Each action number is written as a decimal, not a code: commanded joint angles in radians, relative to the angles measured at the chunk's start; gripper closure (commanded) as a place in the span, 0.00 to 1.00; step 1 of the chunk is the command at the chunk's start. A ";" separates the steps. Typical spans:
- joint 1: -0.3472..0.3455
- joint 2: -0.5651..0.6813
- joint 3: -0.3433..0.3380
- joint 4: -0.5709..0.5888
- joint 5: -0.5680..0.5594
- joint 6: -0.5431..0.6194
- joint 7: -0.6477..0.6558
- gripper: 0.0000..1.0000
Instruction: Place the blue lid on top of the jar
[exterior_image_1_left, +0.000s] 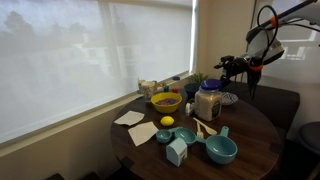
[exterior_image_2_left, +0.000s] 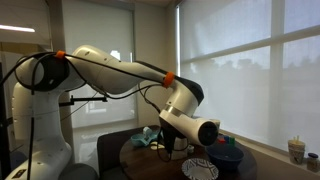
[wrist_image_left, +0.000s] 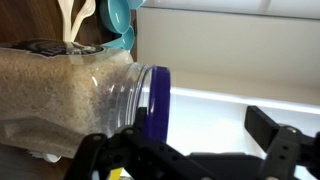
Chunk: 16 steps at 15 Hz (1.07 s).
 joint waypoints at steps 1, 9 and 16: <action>0.005 -0.016 0.003 -0.001 -0.034 0.011 0.008 0.00; 0.004 -0.034 0.002 0.001 -0.026 -0.003 0.010 0.00; 0.004 -0.042 0.003 -0.009 -0.057 -0.008 0.039 0.00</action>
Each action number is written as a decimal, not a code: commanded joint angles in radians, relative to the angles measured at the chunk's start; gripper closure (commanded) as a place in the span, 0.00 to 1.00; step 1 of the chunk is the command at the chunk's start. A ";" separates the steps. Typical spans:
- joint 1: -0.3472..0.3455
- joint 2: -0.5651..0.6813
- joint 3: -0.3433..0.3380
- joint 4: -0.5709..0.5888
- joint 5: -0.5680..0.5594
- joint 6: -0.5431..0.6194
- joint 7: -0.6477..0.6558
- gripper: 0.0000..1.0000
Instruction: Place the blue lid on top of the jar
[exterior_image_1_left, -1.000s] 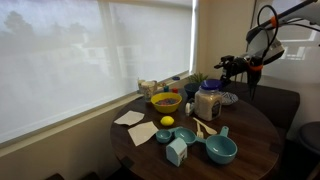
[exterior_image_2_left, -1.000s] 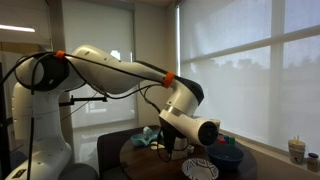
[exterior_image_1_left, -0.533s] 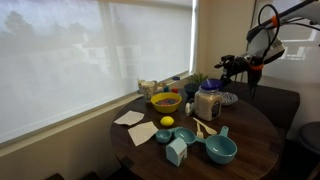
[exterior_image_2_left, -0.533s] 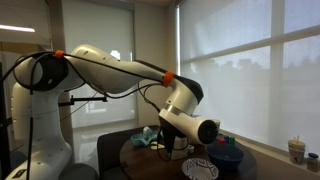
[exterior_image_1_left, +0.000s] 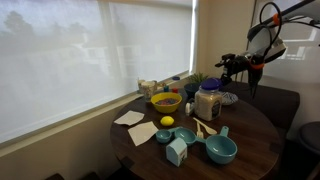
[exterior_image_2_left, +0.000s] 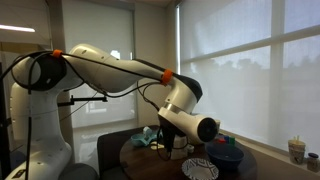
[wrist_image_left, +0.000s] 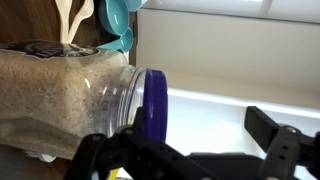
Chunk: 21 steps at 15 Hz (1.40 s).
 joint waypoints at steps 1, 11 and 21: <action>0.004 -0.022 0.003 -0.008 -0.052 -0.008 0.038 0.00; 0.009 -0.023 0.004 -0.004 -0.063 -0.033 0.072 0.00; 0.007 -0.024 0.002 -0.006 -0.094 -0.059 0.133 0.00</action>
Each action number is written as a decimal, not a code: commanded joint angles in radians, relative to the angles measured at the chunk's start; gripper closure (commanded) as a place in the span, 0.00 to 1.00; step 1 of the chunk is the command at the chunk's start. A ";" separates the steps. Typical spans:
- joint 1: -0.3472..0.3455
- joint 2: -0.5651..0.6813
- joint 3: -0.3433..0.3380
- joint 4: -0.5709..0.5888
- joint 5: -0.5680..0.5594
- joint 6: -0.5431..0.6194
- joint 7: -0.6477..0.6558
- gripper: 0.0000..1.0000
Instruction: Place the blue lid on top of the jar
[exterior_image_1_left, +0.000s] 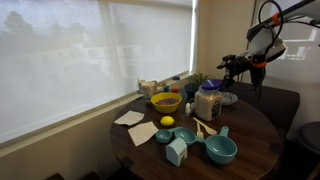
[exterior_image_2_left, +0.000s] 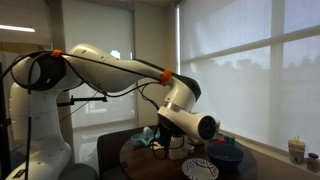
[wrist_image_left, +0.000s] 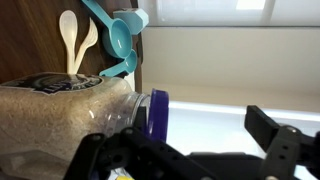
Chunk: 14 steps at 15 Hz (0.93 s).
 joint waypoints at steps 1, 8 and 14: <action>0.000 -0.018 0.001 -0.006 -0.043 -0.021 0.058 0.00; 0.004 -0.013 0.005 -0.003 -0.075 -0.028 0.102 0.00; 0.010 0.001 0.016 0.013 -0.083 -0.032 0.133 0.00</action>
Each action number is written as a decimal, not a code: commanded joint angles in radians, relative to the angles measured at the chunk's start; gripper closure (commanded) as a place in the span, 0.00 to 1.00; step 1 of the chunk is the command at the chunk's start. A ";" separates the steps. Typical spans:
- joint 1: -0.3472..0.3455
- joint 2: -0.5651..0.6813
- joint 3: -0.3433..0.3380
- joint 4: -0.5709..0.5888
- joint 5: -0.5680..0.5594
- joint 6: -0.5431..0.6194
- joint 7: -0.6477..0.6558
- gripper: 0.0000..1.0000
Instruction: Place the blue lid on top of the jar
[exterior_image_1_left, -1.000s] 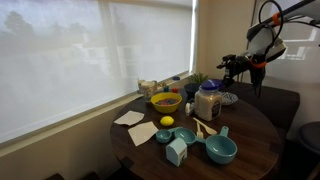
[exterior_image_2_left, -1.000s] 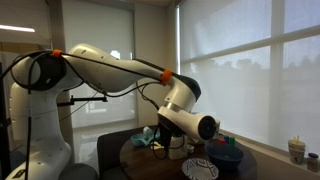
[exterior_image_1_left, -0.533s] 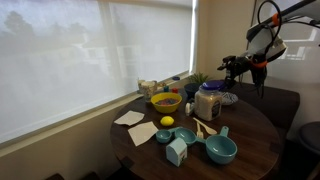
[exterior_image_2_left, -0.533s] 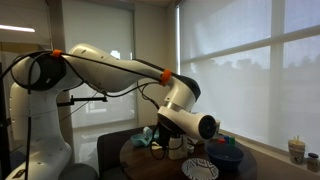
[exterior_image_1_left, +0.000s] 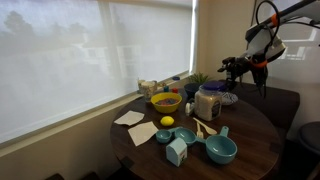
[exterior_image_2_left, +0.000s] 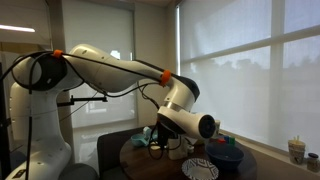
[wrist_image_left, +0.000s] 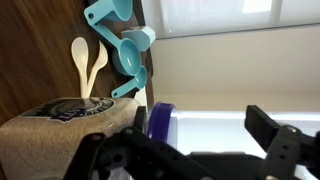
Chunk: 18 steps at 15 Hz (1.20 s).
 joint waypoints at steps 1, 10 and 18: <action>0.010 0.002 0.008 0.017 -0.029 -0.013 0.043 0.00; 0.005 0.010 0.006 0.015 -0.041 0.001 0.048 0.00; 0.012 0.028 0.013 0.034 -0.019 0.010 0.044 0.00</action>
